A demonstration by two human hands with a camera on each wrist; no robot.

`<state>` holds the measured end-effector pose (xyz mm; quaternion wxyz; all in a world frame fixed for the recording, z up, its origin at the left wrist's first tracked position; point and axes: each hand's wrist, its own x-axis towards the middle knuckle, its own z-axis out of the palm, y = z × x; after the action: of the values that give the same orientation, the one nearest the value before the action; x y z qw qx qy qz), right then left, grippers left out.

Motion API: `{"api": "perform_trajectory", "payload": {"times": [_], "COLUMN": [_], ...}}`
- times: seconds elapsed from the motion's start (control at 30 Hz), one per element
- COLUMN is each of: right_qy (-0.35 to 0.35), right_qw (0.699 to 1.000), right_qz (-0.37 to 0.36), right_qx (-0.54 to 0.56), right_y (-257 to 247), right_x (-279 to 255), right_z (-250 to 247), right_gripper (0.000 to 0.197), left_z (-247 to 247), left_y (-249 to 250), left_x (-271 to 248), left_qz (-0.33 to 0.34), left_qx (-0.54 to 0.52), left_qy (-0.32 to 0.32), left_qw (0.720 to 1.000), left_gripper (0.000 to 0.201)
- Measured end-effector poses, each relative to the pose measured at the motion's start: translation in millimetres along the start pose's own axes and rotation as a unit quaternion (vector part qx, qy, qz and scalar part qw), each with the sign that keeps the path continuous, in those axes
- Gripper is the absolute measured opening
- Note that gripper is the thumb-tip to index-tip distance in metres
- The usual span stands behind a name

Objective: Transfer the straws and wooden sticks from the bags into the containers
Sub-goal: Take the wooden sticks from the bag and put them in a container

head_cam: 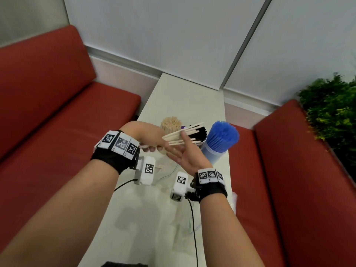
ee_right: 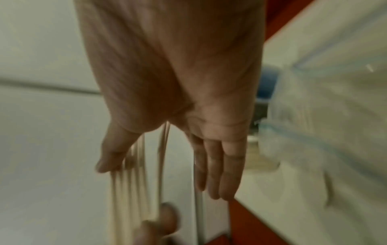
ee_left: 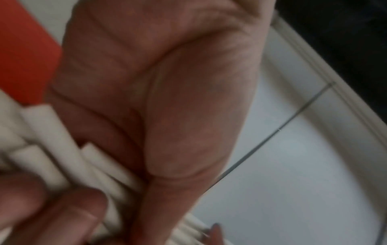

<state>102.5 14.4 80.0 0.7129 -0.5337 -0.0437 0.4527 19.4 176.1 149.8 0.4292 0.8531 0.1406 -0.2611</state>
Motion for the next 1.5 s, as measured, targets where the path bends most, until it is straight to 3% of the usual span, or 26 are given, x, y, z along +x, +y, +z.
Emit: {"api": "perform_trajectory", "payload": {"times": [0.03, 0.1, 0.17, 0.2, 0.3, 0.4, 0.5, 0.6, 0.67, 0.8, 0.97, 1.03, 1.13, 1.23, 1.37, 1.5], "right_qy": [-0.019, -0.038, -0.037, -0.023, 0.036, 0.059, 0.052, 0.064, 0.065, 0.057, 0.045, 0.017, -0.026, -0.034, -0.037, -0.038], "right_qw": [0.996, 0.977, 0.964, 0.962, 0.961, 0.949, 0.944, 0.936, 0.938, 0.945, 0.938, 0.935, 0.952, 0.959, 0.94, 0.931], "right_qz": [-0.02, -0.07, -0.104, -0.121, -0.212, -0.3, -0.322, -0.297, -0.274, -0.256, -0.205, -0.185, -0.169, -0.14, -0.1, -0.004], "right_qx": [0.08, 0.196, 0.242, 0.244, 0.175, 0.078, -0.04, -0.178, -0.204, -0.194, -0.275, -0.301, -0.253, -0.246, -0.324, -0.364], "right_y": [-6, -21, -37, -45, -71, -87, -83, -69, -64, -64, -59, -57, -48, -39, -56, -78], "right_x": [-3, -10, -19, -23, -28, -34, -38, -38, -37, -32, -18, -13, -3, 10, 22, 40], "right_z": [4, 8, 11, 12, 17, 28, 38, 45, 45, 41, 27, 25, 27, 24, 13, 5], "right_gripper": [0.049, 0.04, 0.023, 0.026, 0.045, 0.045, 0.041, 0.04, 0.039, 0.04, 0.042, 0.043, 0.043, 0.039, 0.023, 0.016], "left_z": [6, 19, 31, 36, 51, 67, 78, 80, 76, 68, 73, 77, 76, 69, 62, 62], "left_y": [-2, -7, -16, -21, -31, -30, -16, 0, 4, -2, -24, -34, -43, -48, -63, -75], "left_x": [1, 3, 8, 12, 27, 41, 49, 50, 51, 55, 71, 78, 86, 90, 103, 120], "left_qz": [0.025, 0.06, 0.108, 0.133, 0.114, 0.063, 0.081, 0.101, 0.095, 0.064, 0.023, 0.003, 0.005, 0.022, -0.016, -0.019], "left_qx": [-0.096, -0.269, -0.361, -0.395, -0.535, -0.667, -0.741, -0.78, -0.786, -0.775, -0.747, -0.758, -0.775, -0.756, -0.745, -0.708], "left_qy": [-0.045, -0.136, -0.193, -0.202, -0.156, -0.078, -0.08, -0.09, -0.081, -0.112, -0.109, -0.108, -0.123, -0.129, -0.049, 0.027], "left_qw": [0.994, 0.952, 0.906, 0.886, 0.822, 0.738, 0.662, 0.611, 0.606, 0.618, 0.656, 0.644, 0.62, 0.641, 0.665, 0.705], "left_gripper": [0.019, 0.015, 0.021, 0.027, 0.043, 0.049, 0.056, 0.042, 0.028, 0.024, 0.025, 0.018, 0.011, 0.007, 0.009, 0.016]}}
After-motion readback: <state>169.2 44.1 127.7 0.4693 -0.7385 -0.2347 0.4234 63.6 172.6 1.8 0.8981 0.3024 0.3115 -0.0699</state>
